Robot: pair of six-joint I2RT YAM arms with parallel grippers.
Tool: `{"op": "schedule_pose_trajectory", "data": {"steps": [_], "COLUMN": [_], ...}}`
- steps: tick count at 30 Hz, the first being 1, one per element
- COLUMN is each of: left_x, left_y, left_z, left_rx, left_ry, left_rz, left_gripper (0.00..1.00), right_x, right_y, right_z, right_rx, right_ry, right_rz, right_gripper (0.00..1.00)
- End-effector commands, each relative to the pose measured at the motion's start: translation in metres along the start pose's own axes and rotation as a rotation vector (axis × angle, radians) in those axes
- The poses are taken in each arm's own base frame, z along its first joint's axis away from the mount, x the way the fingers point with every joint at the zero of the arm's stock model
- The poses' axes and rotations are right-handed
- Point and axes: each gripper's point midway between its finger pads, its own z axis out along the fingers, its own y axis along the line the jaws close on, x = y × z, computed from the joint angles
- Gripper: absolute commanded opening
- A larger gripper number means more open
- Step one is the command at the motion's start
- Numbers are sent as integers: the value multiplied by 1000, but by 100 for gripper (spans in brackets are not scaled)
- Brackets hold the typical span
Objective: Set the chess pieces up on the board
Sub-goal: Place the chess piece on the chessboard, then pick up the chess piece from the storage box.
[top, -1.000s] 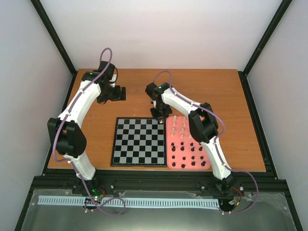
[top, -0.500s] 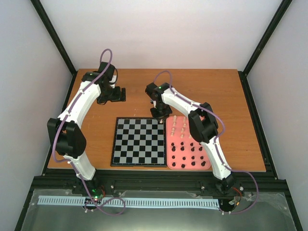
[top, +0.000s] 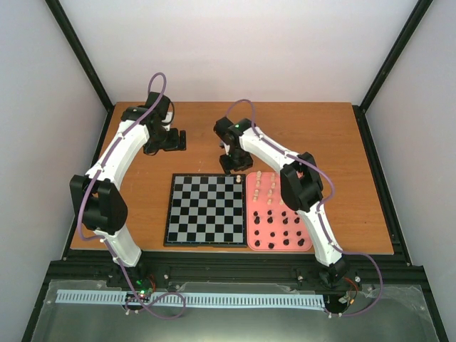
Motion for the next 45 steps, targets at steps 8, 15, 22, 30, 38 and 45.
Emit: {"op": "schedule_pose_trajectory", "data": {"steps": [8, 15, 22, 30, 38, 45], "left_x": [-4, -6, -5, -4, -5, -6], "left_y": [-3, -5, -5, -5, -5, -4], "left_z": [-19, -19, -17, -16, -14, -13], "left_rx": [9, 19, 21, 16, 14, 9], "left_ry": [-47, -48, -44, -41, -37, -35], "left_rz": [9, 9, 9, 11, 12, 12], "left_gripper": [100, 100, 100, 100, 100, 100], "right_x": [-15, 20, 52, 67, 71, 70], "right_y": [-43, -132, -172, -176, -182, -182], "right_z": [-86, -70, -44, -20, -4, 5], "right_rx": [56, 82, 101, 97, 98, 85], "right_ry": [-188, -136, -82, -29, -4, 13], "right_rz": [89, 294, 402, 422, 431, 430], "right_gripper": [63, 56, 52, 49, 44, 37]}}
